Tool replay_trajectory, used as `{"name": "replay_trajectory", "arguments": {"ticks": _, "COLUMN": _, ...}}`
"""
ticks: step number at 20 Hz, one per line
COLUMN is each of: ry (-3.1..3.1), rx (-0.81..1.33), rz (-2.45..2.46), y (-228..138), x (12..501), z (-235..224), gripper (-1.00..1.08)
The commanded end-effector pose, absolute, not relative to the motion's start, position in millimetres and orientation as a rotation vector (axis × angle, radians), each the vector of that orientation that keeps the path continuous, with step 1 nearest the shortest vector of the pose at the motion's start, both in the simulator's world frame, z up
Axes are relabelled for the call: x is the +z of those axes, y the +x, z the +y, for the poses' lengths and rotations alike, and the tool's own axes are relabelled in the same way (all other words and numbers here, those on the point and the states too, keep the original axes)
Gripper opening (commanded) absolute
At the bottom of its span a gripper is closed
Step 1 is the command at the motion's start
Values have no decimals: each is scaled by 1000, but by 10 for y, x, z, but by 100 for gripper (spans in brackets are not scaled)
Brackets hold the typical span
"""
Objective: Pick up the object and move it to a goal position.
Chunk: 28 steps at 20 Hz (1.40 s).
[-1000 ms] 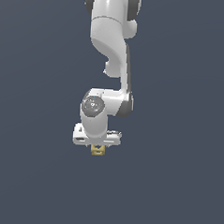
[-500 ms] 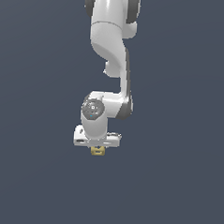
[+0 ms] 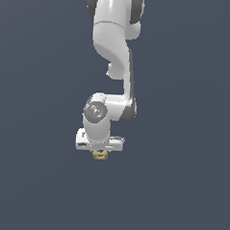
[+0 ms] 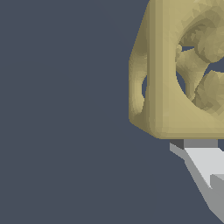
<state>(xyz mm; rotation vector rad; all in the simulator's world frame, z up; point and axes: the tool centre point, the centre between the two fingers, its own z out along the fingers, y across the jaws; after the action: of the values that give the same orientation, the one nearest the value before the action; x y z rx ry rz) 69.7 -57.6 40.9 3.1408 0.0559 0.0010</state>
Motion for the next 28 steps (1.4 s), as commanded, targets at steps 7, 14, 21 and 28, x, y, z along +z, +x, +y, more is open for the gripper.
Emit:
{"name": "replay_trajectory", "arguments": {"ticks": 7, "ry": 3130, "rx": 67, "rz": -62, "y": 875, "x": 883, "z": -639, "gripper": -100}}
{"name": "replay_trajectory", "arguments": {"ticks": 14, "ry": 3092, "rx": 186, "rz": -282, "y": 1139, "x": 1784, "z": -782, "gripper": -100}}
{"name": "replay_trajectory", "arguments": {"ticks": 21, "ry": 3015, "rx": 327, "rz": -546, "y": 1340, "x": 2914, "z": -986, "gripper": -100}}
{"name": "replay_trajectory", "arguments": {"ticks": 28, "ry": 2946, "rx": 416, "rz": -715, "y": 1401, "x": 3671, "z": -1123, "gripper": -100}}
